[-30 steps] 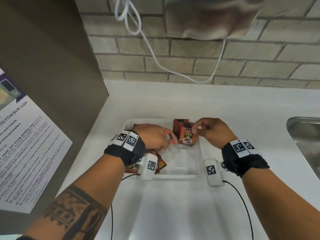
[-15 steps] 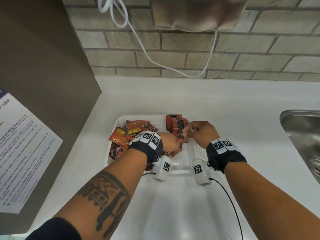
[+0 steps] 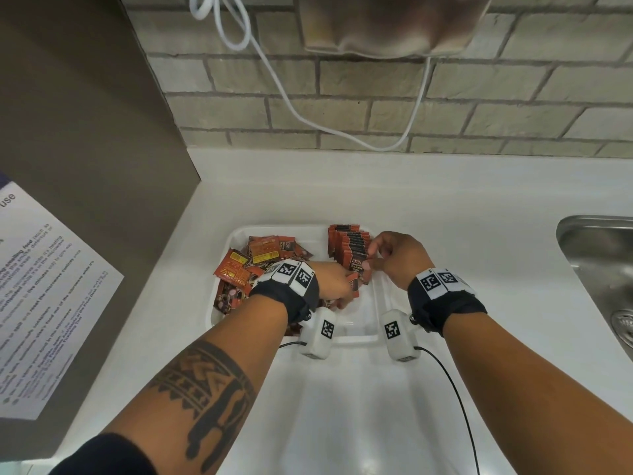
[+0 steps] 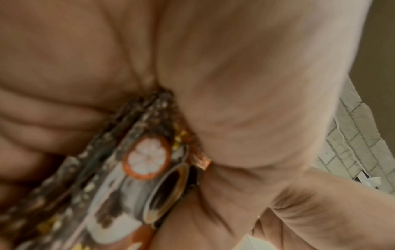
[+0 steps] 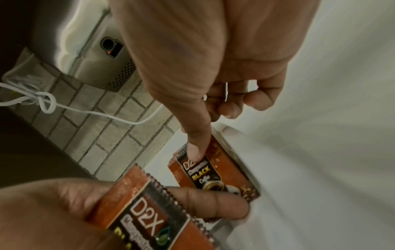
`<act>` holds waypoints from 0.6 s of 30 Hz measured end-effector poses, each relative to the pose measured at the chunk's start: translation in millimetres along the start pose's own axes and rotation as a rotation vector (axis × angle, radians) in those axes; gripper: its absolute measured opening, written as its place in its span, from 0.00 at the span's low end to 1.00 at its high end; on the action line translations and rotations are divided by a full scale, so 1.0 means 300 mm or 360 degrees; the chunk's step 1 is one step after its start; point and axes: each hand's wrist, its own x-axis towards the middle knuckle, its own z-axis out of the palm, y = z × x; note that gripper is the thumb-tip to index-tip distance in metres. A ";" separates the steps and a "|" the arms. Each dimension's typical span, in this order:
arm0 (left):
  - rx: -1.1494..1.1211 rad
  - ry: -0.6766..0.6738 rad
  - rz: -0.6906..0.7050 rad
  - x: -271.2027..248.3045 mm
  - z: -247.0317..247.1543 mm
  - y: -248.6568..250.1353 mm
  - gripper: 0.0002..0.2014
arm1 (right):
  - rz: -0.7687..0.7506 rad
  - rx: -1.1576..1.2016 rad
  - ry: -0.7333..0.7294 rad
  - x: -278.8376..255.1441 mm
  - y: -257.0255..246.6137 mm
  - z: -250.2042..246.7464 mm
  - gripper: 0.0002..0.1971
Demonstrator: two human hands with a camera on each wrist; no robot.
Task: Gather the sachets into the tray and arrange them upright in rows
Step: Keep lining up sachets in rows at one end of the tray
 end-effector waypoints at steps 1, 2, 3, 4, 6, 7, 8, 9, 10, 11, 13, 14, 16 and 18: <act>-0.0005 0.0001 0.0000 0.000 0.000 -0.001 0.15 | -0.0001 0.0000 -0.0002 0.001 0.001 -0.001 0.11; -0.0018 0.0000 -0.0004 -0.003 0.000 0.000 0.15 | -0.0003 0.0003 -0.0003 0.001 0.002 -0.002 0.11; -0.0031 0.0005 -0.0004 -0.004 -0.001 0.001 0.15 | -0.0007 0.0004 -0.0005 0.001 0.002 -0.002 0.11; -0.0040 0.0010 -0.0004 -0.005 -0.001 0.001 0.15 | -0.0012 -0.0001 -0.0009 0.001 0.001 -0.002 0.11; -0.0050 0.0011 -0.0006 -0.010 -0.002 0.003 0.15 | -0.0019 -0.0015 -0.0018 -0.001 0.000 -0.004 0.11; -0.0063 0.0012 -0.0008 -0.010 -0.001 0.004 0.15 | -0.0021 -0.0016 -0.0019 -0.001 0.000 -0.004 0.11; -0.0076 0.0017 -0.0005 -0.013 -0.001 0.004 0.15 | -0.0023 -0.0013 -0.0018 -0.003 0.000 -0.006 0.11; -0.0086 0.0019 -0.0001 -0.016 -0.002 0.005 0.15 | -0.0026 -0.0008 -0.0018 -0.003 -0.001 -0.008 0.11; -0.0102 0.0016 -0.0004 -0.020 -0.002 0.005 0.15 | -0.0029 -0.0001 -0.0017 -0.006 -0.001 -0.011 0.11; -0.0133 0.0011 0.0000 -0.020 -0.004 0.002 0.15 | -0.0029 0.0010 -0.0015 -0.007 -0.002 -0.014 0.11; -0.0248 -0.0002 0.0016 -0.024 -0.009 -0.007 0.15 | -0.0029 0.0032 -0.0001 -0.011 -0.006 -0.024 0.11; -0.0312 0.0020 0.0035 -0.029 -0.012 -0.014 0.15 | -0.0035 0.0054 0.0015 -0.015 -0.008 -0.031 0.11; -0.0495 0.0074 0.0092 -0.037 -0.018 -0.033 0.15 | -0.0067 0.0129 0.0052 -0.025 -0.016 -0.047 0.09; -0.0916 0.0117 0.0174 -0.051 -0.022 -0.053 0.13 | -0.0098 0.0211 0.0051 -0.042 -0.030 -0.067 0.09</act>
